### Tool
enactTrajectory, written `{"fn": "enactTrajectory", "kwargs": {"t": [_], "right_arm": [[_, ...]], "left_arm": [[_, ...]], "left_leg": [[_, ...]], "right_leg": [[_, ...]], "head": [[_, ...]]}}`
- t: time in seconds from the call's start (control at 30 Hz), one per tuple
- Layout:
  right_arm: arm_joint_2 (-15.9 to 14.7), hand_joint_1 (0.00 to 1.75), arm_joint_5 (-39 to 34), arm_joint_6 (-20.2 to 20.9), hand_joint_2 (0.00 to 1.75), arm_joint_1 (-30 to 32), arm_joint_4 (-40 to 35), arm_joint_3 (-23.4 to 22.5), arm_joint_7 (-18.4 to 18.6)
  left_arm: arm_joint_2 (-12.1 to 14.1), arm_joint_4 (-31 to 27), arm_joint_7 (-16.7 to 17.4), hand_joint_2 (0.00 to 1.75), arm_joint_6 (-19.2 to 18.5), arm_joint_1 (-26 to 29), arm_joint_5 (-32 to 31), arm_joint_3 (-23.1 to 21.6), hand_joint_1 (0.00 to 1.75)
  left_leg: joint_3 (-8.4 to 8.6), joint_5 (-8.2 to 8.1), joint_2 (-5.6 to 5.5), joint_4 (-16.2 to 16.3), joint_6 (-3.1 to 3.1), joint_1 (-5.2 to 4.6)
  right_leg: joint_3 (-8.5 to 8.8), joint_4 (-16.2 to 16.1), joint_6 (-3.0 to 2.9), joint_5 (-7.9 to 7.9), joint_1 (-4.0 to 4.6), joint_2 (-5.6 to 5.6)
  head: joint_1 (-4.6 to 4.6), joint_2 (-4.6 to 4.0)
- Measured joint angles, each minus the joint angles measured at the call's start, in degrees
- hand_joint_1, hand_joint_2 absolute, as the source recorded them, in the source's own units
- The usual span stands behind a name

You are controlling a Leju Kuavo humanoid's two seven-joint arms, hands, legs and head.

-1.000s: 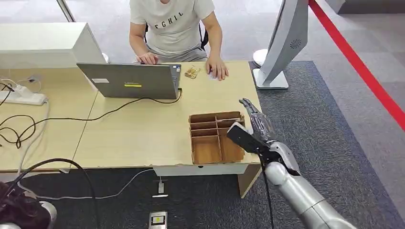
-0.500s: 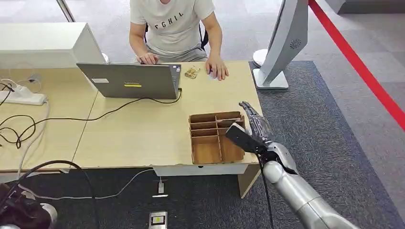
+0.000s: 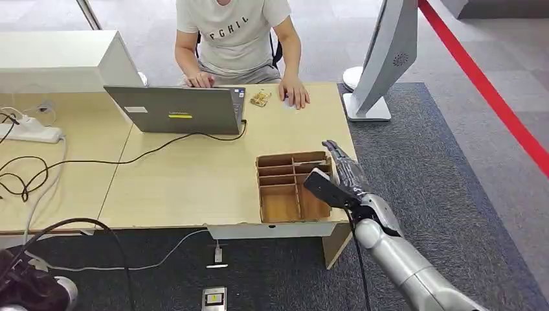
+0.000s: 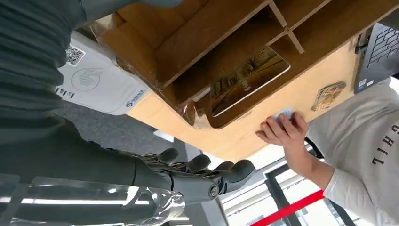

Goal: Pass the card to the sensor for recognition and then transmit it.

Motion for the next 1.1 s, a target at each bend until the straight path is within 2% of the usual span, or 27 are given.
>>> {"fn": "enactTrajectory", "kwargs": {"t": [0.33,0.4,0.43,0.47,0.5,0.6,0.67,0.8,1.07,1.1], "right_arm": [[1.2,0.02,0.6,-0.2,1.75,-2.4,2.9,0.5,-0.5],[1.4,0.44,0.6,-0.5,1.75,-2.9,3.6,0.5,-0.8],[1.5,0.56,0.6,-0.6,1.75,-3.1,4.0,0.5,-0.9],[1.7,0.99,0.6,-0.7,1.75,-3.3,4.5,0.5,-1.1],[1.7,1.50,0.6,-0.9,1.75,-3.4,4.9,0.5,-1.1],[1.9,1.59,0.6,-1.0,1.75,-3.9,6.0,0.5,-1.2],[2.0,1.57,0.6,-1.2,1.75,-4.1,6.6,0.6,-1.2],[2.3,1.73,0.5,-1.1,1.75,-4.3,7.6,0.7,-1.4],[2.5,1.68,-0.2,-1.7,1.75,-4.9,9.3,0.7,-1.4],[2.5,1.62,-0.3,-1.9,1.75,-4.9,9.3,0.7,-1.4]], "left_arm": [[0.0,0.0,0.5,1.75,0.0,-0.4,0.0,0.0,0.00],[0.0,0.0,0.6,1.75,0.0,-0.4,-0.2,0.0,0.00],[0.0,0.0,0.6,1.75,0.0,-0.4,-0.2,0.0,0.00],[0.0,0.0,0.6,1.75,0.0,-0.4,-0.2,0.0,0.00],[0.0,0.0,0.6,1.75,0.0,-0.5,-0.1,0.0,0.00],[0.0,0.0,0.1,1.75,0.0,-0.5,0.3,0.0,0.00],[0.0,0.0,-0.1,1.75,0.0,-0.5,0.4,0.0,0.00],[0.0,0.0,-0.4,1.75,0.0,-0.5,0.5,0.0,0.00],[0.0,0.1,-0.2,1.75,0.0,-0.8,0.9,0.0,0.00],[0.0,0.1,-0.2,1.75,0.0,-1.0,1.0,0.0,0.00]], "left_leg": [[0.01,0.01,0.01,0.0,0.00,0.00],[0.01,0.01,0.01,0.0,0.00,0.00],[0.01,0.01,0.01,0.0,0.00,0.00],[0.01,0.01,0.01,0.0,0.00,0.00],[0.01,0.01,0.01,0.0,0.00,0.00],[0.01,0.01,0.01,0.0,0.00,0.00],[0.01,0.01,0.01,0.0,0.00,0.00],[0.01,0.01,0.01,0.0,0.00,0.00],[0.03,0.01,0.02,0.0,-0.01,0.00],[0.03,0.01,0.02,0.0,-0.01,0.00]], "right_leg": [[0.00,0.0,0.00,0.00,0.00,0.00],[0.00,0.0,0.00,0.00,0.00,0.00],[0.00,0.0,0.00,0.00,0.00,0.00],[0.00,0.0,0.00,0.00,0.00,0.00],[0.00,0.0,0.00,0.00,0.00,0.00],[-0.01,0.0,0.00,0.00,0.00,0.00],[-0.01,0.0,0.00,0.00,0.00,0.00],[-0.01,0.0,0.00,0.00,0.00,0.00],[-0.01,0.0,0.00,0.00,0.00,0.00],[-0.01,0.0,0.00,0.00,0.00,0.00]], "head": [[0.02,0.00],[0.02,0.00],[0.02,0.00],[0.02,0.00],[0.00,0.00],[0.02,0.00],[0.02,0.00],[0.02,0.00],[0.02,0.00],[0.00,0.00]]}}
